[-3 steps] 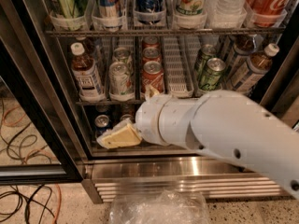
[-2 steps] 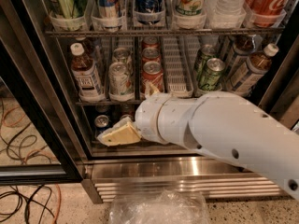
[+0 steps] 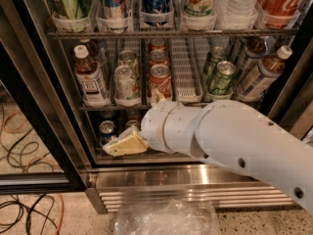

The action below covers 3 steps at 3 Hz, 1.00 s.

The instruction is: Pick 7up can from middle shelf of fridge

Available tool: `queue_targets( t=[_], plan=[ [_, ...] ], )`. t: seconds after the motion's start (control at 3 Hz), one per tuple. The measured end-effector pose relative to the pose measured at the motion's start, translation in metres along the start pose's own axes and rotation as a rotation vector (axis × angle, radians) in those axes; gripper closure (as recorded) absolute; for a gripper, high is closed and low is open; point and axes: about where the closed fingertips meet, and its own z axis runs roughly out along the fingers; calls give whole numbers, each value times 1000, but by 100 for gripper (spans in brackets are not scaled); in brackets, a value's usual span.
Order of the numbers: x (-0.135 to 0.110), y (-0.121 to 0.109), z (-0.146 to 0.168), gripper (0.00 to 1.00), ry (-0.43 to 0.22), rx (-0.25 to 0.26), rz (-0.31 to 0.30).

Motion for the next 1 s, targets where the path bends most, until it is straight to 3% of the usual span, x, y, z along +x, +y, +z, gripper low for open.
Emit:
queue_targets(
  t=[0.33, 0.67, 1.0],
  plan=[
    [20, -3, 10, 0, -4, -28, -60],
    [45, -6, 14, 0, 42, -58, -254],
    [46, -7, 13, 0, 51, -55, -301]
  ],
)
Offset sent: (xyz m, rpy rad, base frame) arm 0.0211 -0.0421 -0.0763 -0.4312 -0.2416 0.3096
